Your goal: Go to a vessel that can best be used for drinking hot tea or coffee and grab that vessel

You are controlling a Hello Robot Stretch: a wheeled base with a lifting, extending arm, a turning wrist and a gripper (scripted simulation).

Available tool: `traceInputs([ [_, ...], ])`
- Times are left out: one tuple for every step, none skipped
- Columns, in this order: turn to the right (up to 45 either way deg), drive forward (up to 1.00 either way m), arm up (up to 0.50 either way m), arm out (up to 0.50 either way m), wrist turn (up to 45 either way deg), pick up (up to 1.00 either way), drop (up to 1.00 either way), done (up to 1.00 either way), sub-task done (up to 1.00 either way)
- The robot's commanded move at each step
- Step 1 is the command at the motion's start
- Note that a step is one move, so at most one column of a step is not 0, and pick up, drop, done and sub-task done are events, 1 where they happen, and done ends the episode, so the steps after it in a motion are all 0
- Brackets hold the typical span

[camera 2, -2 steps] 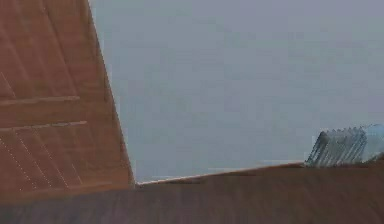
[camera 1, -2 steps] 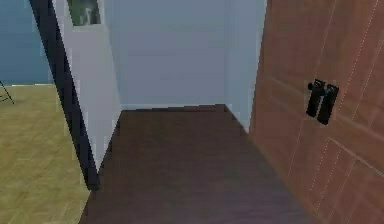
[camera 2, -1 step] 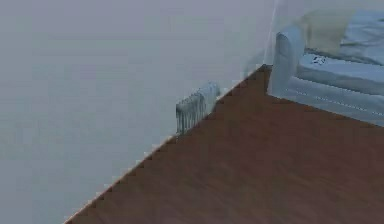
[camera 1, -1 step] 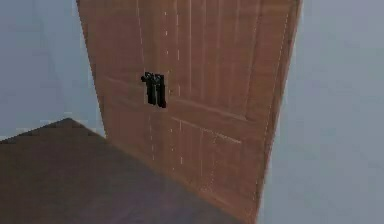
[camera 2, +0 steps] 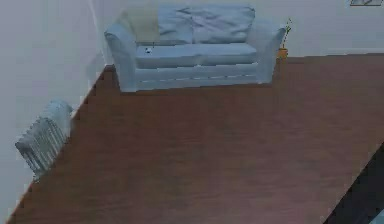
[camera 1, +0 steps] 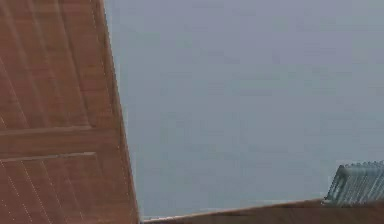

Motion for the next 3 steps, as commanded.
traceInputs([
  [36.0, 0.00, 0.00, 0.00, 0.0, 0.00, 0.00, 0.00, 0.00],
  [0.0, 0.20, 0.00, 0.00, 0.0, 0.00, 0.00, 0.00, 0.00],
  [-45.0, 0.00, 0.00, 0.00, 0.0, 0.00, 0.00, 0.00, 0.00],
])
